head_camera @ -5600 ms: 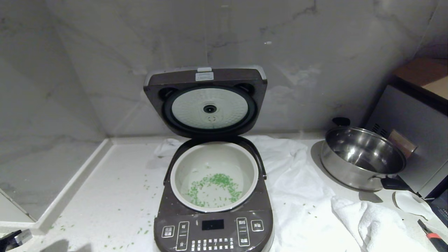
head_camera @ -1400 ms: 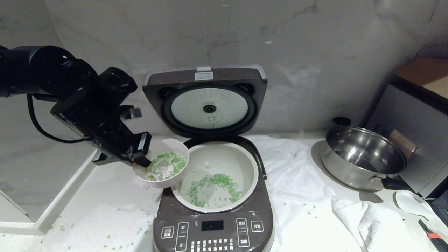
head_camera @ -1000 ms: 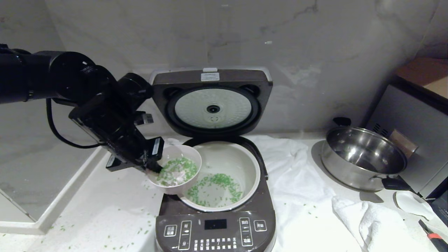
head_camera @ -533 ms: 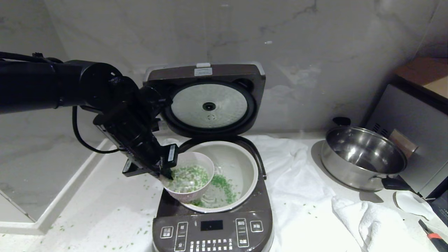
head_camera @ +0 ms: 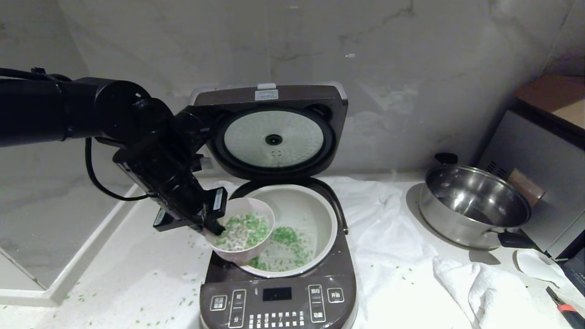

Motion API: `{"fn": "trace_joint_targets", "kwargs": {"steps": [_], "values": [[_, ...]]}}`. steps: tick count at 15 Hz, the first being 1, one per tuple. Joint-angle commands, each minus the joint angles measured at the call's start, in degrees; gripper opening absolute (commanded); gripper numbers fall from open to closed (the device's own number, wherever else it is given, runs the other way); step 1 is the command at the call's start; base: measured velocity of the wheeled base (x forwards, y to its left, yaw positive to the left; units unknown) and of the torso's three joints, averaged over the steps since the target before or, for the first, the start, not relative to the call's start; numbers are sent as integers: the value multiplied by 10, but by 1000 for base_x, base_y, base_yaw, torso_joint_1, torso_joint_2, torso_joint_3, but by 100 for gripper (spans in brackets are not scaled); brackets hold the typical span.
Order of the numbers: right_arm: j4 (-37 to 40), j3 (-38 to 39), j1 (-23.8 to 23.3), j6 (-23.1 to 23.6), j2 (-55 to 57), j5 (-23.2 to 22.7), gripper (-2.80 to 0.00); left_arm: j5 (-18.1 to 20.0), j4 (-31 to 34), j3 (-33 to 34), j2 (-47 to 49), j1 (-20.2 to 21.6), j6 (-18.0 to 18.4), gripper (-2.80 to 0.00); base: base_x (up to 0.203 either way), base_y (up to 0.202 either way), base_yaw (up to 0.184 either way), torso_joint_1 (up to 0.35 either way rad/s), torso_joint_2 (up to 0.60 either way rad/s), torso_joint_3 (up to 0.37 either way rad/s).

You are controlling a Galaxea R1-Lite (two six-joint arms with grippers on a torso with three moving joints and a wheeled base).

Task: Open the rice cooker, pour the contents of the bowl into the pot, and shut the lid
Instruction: Pour the water from the bowl into the rice cooker

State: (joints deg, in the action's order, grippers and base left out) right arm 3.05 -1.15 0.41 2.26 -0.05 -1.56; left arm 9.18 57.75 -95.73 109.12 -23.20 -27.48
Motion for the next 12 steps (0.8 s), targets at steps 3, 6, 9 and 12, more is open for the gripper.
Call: {"fn": "trace_joint_targets", "kwargs": {"steps": [3, 6, 9, 12], "values": [[-18, 8, 0, 33, 0, -5, -280, 1, 4, 3, -2, 0, -2, -280, 0, 0, 0, 0, 0, 0], [-15, 7, -1, 31, 0, 6, -280, 0, 4, 3, -1, 0, -1, -280, 0, 0, 0, 0, 0, 0], [-11, -55, 0, 29, 22, -29, -280, 1, 4, 2, -3, -4, -3, -280, 0, 0, 0, 0, 0, 0], [-8, -179, 15, -27, 165, -80, -280, 1, 4, 3, -11, -6, -3, -280, 0, 0, 0, 0, 0, 0]]}}
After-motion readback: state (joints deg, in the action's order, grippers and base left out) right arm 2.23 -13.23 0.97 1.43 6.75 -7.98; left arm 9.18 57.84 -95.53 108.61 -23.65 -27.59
